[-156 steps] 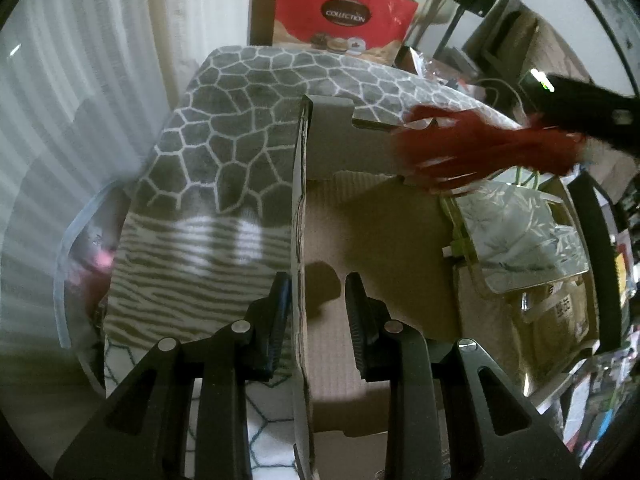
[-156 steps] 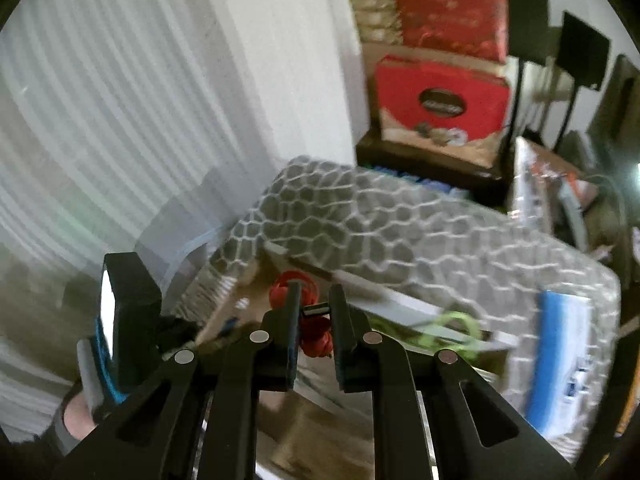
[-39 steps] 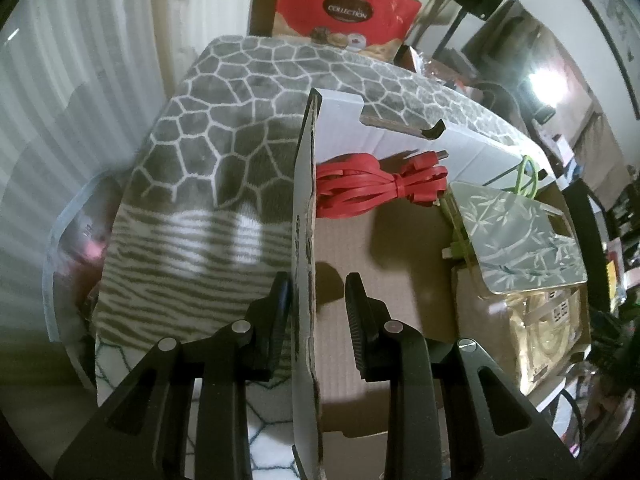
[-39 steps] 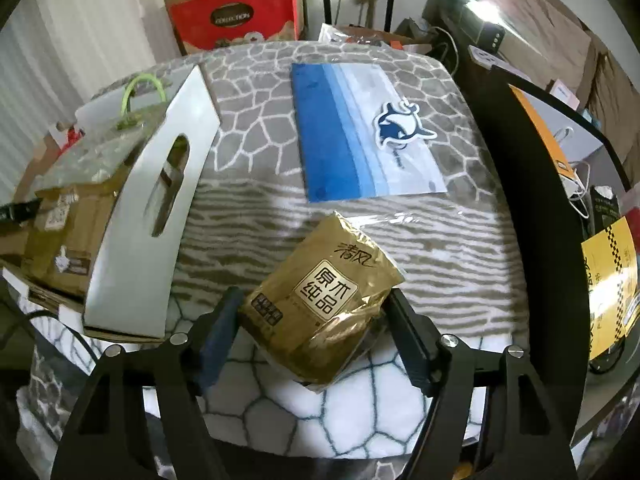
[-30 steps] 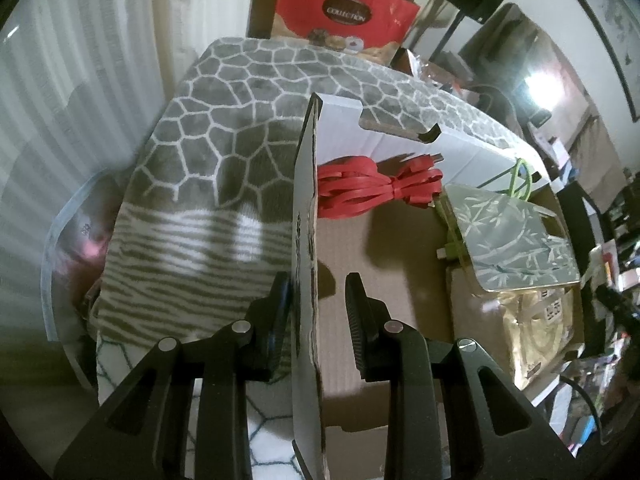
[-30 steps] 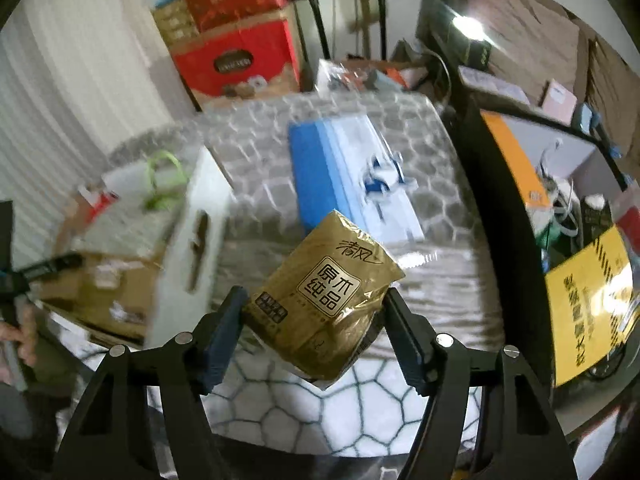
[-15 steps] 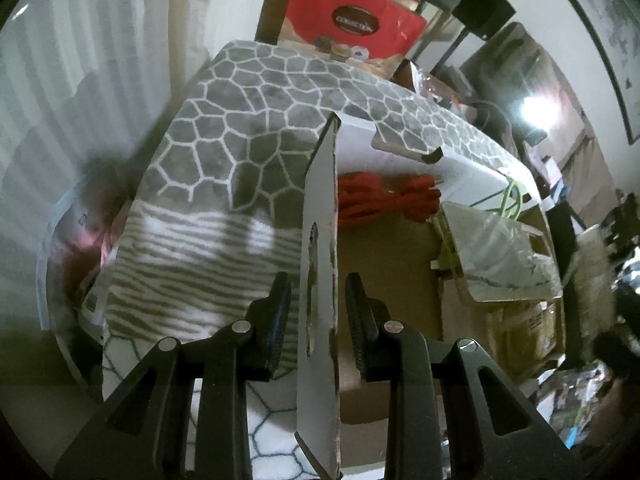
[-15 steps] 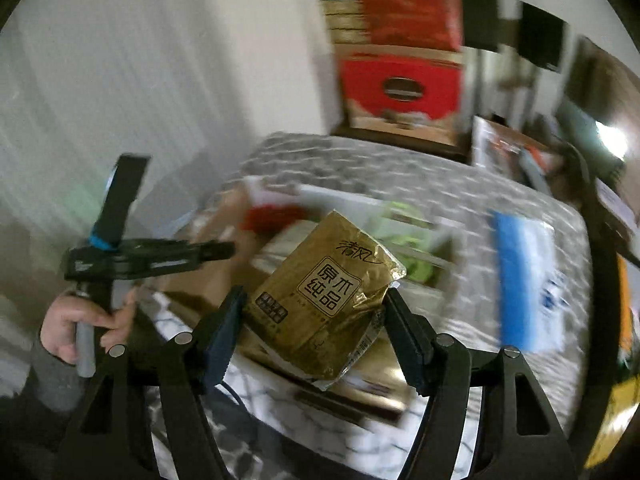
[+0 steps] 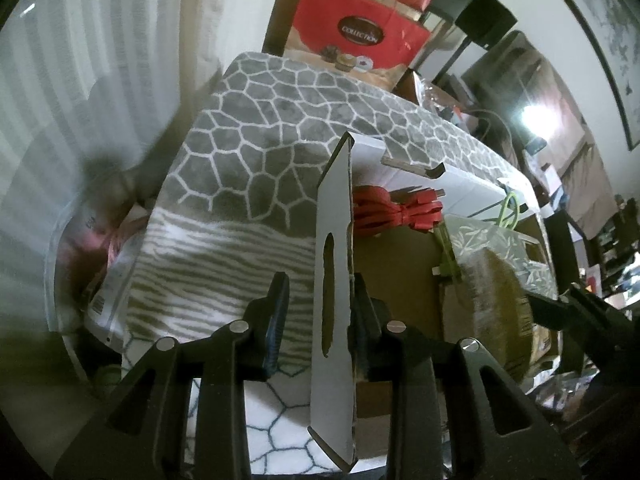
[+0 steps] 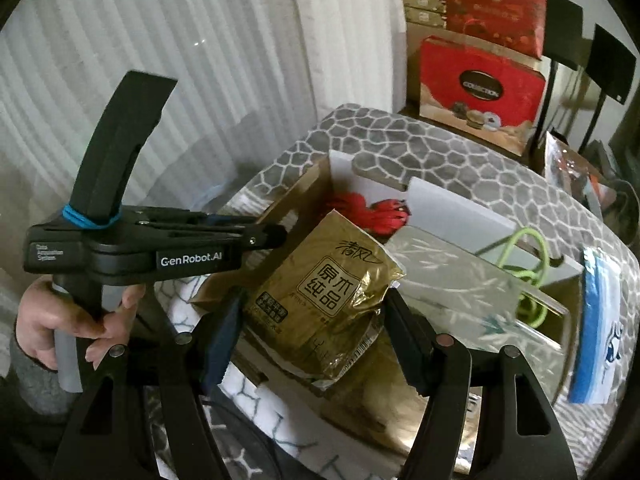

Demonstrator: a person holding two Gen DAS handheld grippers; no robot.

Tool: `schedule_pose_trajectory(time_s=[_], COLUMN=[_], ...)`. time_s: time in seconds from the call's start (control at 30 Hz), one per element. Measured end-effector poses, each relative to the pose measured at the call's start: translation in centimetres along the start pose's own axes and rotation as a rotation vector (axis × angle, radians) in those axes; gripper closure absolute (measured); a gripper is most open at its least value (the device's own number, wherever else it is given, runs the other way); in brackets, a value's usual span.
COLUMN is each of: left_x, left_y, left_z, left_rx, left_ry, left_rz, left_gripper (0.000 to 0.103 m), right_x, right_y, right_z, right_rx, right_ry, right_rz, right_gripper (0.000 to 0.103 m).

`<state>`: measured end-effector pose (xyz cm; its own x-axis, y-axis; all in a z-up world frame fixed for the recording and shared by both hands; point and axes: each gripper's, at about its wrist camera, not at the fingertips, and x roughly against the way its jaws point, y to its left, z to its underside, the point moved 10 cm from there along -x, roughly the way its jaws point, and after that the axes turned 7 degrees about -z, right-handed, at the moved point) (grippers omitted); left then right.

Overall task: Organize objects
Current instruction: 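Carry the gold tissue packet into the box and open the right tool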

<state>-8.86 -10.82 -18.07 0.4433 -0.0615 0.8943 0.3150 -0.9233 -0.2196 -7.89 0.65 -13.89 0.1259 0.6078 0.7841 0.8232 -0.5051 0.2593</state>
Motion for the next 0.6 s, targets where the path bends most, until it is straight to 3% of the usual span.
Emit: schedule_pose_trajectory(time_s=[0.37,0.6], left_x=[0.0,-0.1], left_y=[-0.1,-0.2], left_z=[0.0,0.0], left_rx=[-0.002,-0.003], left_ry=[0.004,0.008], left_rz=[0.000,-0.003], left_gripper=[0.077,0.077], right_x=[-1.7,-1.4], right_y=[1.3,1.6], right_z=[0.5,0.7], right_rx=[0.082,0.050], right_ry=[0.023,0.032], right_rz=[0.013,-0.071], right_gripper=[0.028,0.021])
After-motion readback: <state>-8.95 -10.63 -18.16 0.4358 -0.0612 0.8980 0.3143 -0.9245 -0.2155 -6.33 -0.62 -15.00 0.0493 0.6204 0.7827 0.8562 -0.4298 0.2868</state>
